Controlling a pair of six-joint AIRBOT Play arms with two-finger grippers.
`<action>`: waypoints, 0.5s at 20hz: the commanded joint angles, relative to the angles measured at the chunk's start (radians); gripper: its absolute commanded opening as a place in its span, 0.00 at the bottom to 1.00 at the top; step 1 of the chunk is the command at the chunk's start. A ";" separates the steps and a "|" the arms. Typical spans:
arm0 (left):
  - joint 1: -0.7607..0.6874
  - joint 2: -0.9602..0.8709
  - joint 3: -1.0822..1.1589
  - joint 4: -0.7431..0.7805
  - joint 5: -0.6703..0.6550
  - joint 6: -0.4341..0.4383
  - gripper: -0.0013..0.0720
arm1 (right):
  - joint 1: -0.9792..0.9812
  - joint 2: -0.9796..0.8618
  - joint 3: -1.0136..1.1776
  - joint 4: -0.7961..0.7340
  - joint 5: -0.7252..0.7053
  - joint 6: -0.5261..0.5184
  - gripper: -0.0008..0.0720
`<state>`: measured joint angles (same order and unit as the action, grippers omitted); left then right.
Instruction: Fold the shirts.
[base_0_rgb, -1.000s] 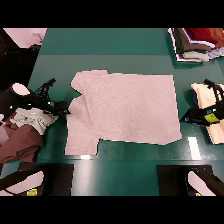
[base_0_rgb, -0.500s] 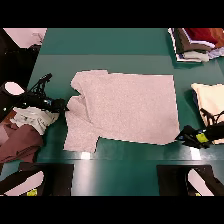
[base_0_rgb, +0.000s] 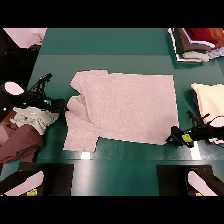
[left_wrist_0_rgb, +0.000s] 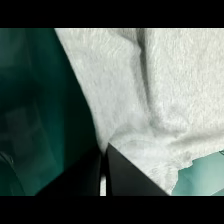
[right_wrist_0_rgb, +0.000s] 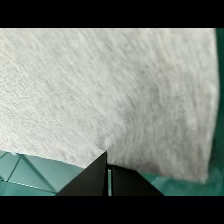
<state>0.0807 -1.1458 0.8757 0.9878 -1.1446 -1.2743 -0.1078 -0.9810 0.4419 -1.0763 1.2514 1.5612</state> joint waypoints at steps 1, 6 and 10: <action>0.001 0.039 0.024 0.003 0.000 -0.010 0.05 | 0.019 0.063 0.036 0.003 -0.016 -0.003 0.03; 0.001 0.211 0.286 0.006 -0.023 -0.036 0.05 | 0.020 0.240 0.389 0.004 -0.039 0.007 0.03; 0.001 0.307 0.616 0.003 -0.046 -0.037 0.05 | 0.020 0.280 0.757 0.000 -0.080 0.011 0.03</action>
<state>0.0811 -0.9054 1.2854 0.9916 -1.1736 -1.3056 -0.0891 -0.7395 0.9672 -1.0710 1.2057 1.5661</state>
